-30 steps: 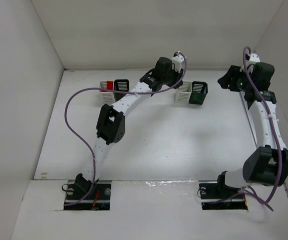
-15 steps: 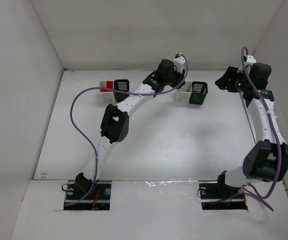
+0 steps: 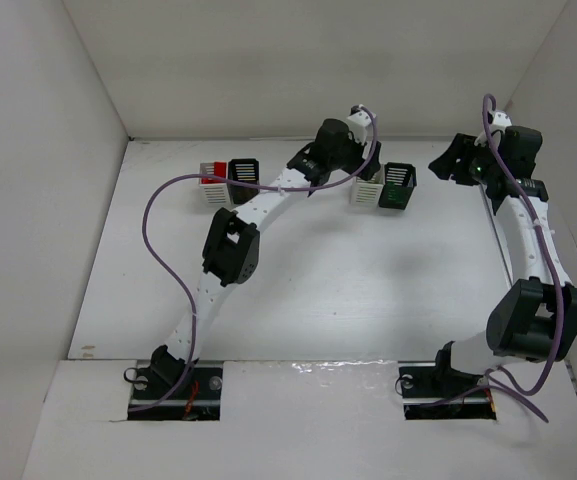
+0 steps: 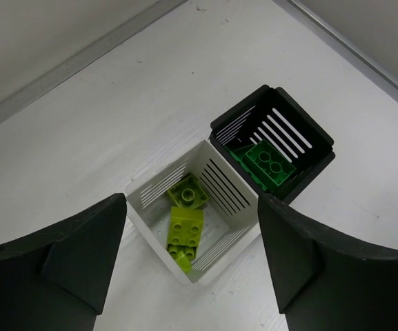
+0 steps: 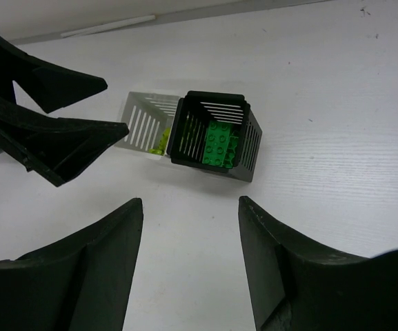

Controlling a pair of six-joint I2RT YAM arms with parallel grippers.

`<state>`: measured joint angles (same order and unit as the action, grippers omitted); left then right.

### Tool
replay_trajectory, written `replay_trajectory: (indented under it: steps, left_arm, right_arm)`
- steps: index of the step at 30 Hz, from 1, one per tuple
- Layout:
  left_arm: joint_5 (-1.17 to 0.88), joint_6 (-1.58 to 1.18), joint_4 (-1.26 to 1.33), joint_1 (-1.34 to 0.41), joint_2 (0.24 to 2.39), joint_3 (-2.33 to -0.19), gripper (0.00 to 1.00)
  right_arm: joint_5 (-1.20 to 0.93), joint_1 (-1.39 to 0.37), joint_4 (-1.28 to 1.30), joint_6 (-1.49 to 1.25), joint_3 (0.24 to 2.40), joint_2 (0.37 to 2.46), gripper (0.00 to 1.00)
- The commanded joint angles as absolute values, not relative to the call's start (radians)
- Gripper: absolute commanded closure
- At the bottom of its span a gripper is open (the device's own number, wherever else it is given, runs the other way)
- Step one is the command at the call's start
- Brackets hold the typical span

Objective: Sort the legos into containers by color

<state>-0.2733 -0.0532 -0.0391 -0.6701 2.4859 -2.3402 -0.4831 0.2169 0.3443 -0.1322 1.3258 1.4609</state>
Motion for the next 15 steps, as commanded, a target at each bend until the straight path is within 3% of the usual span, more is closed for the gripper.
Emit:
replay_trajectory:
  steps: [1,3,7,9,15]
  left_arm:
    - [-0.235,-0.06,0.034,-0.664,2.454,-2.398,0.24]
    - [-0.216,-0.06,0.043,-0.655,2.41,-2.398,0.21]
    - [-0.172,-0.013,-0.023,-0.624,2.312,-2.398,0.01]
    - [-0.172,0.0,-0.078,-0.606,2.26,-2.352,0.01]
    - [-0.239,0.044,-0.209,-0.47,1.953,-2.024,0.01]
  right_arm:
    - [-0.503,0.222,0.318,-0.14,1.344,1.454,0.37]
    - [-0.514,0.222,0.318,-0.14,1.354,1.454,0.37]
    - [-0.505,0.16,0.34,-0.103,1.379,1.454,0.32]
    - [-0.428,0.063,0.341,-0.051,1.39,1.445,0.29]
    - [-0.327,-0.141,0.365,0.026,1.365,1.405,0.0]
